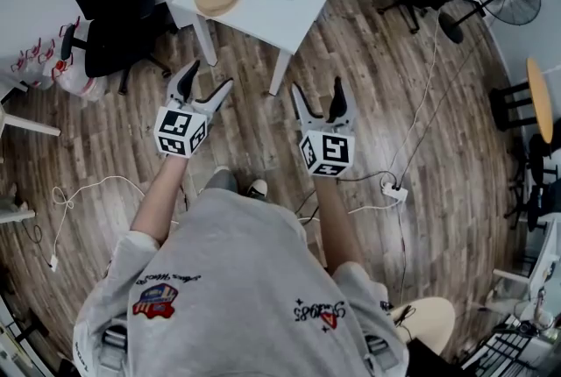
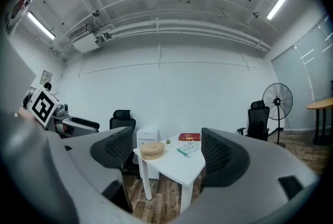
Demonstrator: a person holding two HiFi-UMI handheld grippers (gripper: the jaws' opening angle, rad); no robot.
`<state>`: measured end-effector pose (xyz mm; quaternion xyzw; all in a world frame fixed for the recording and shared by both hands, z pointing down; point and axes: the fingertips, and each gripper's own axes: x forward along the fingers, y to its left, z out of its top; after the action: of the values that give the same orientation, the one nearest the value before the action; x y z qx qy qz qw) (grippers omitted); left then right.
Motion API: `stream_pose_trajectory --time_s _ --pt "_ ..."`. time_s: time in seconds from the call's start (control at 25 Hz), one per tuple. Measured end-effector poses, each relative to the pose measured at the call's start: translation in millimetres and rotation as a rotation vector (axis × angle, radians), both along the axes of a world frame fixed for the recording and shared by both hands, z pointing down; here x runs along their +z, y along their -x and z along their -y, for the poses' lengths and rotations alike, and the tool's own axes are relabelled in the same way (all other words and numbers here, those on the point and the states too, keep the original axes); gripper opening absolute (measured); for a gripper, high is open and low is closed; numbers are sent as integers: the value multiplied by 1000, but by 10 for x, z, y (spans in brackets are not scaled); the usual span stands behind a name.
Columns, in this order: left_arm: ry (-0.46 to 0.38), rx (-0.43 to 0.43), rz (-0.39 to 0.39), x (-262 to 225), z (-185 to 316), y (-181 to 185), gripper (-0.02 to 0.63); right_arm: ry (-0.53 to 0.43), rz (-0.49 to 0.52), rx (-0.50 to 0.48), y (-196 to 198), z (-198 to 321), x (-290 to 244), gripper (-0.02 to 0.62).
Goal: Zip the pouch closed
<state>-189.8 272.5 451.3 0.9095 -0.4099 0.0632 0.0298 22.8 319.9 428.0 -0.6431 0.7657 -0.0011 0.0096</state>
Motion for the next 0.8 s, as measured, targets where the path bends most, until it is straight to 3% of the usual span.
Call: stream_pose_trajectory --time_s 0.4,0.8 --pt "6 -20 2 173 39 -277 348 22 17 -7 -280 20 194 396" --pt "-16 -2 -10 175 641 -575 348 21 10 -7 -436 557 257 390"
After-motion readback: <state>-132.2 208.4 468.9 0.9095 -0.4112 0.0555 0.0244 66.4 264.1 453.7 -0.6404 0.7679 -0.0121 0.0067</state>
